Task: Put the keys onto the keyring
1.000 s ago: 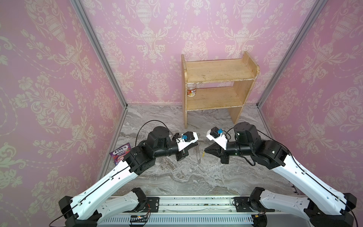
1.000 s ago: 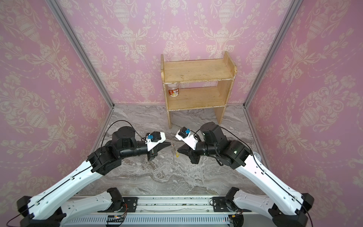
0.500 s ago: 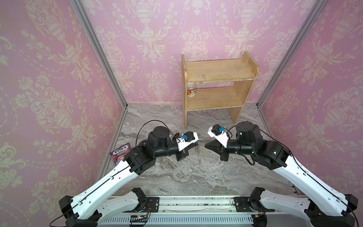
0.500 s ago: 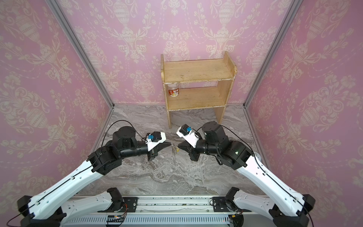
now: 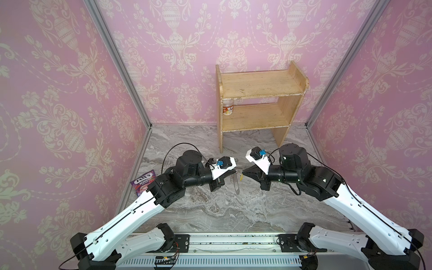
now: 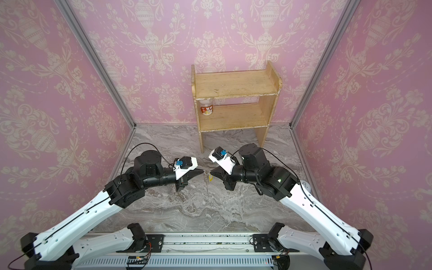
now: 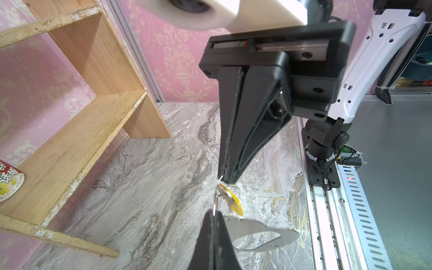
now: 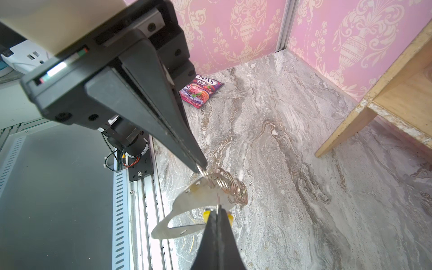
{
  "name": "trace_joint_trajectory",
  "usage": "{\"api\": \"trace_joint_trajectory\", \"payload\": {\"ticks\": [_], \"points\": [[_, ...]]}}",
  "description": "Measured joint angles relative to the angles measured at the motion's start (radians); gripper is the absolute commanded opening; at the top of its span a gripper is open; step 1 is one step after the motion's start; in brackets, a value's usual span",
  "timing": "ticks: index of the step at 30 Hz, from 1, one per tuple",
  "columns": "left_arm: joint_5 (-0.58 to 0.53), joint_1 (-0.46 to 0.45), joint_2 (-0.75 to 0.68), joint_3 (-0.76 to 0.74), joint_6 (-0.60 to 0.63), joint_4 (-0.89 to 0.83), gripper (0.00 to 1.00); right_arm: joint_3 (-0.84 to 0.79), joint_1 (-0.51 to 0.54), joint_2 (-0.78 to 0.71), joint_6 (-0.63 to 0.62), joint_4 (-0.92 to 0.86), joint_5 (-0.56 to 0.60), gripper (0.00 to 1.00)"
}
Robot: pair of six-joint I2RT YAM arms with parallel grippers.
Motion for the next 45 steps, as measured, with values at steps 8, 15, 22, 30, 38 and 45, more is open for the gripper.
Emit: {"api": "trace_joint_trajectory", "payload": {"ticks": [8,15,22,30,38,45], "points": [[0.0,0.0,0.0,0.0,0.0,0.0,0.0,0.0,0.02,0.004,-0.001,-0.001,-0.003,0.0],[0.0,0.0,0.0,0.0,0.0,0.0,0.0,0.0,0.043,0.004,-0.012,-0.001,0.015,0.0],[0.0,0.0,0.0,0.0,0.0,-0.001,0.0,0.0,0.043,0.004,-0.027,0.0,0.044,0.0],[0.007,0.0,0.0,0.0,0.0,-0.001,0.0,0.0,0.043,0.003,-0.028,0.002,0.066,0.0],[0.007,0.0,0.0,0.0,0.0,-0.002,0.0,0.0,0.043,0.002,-0.028,0.004,0.072,0.0],[0.008,0.0,0.0,0.0,0.0,-0.004,0.0,0.0,0.043,-0.001,-0.028,0.007,0.069,0.0]]}}
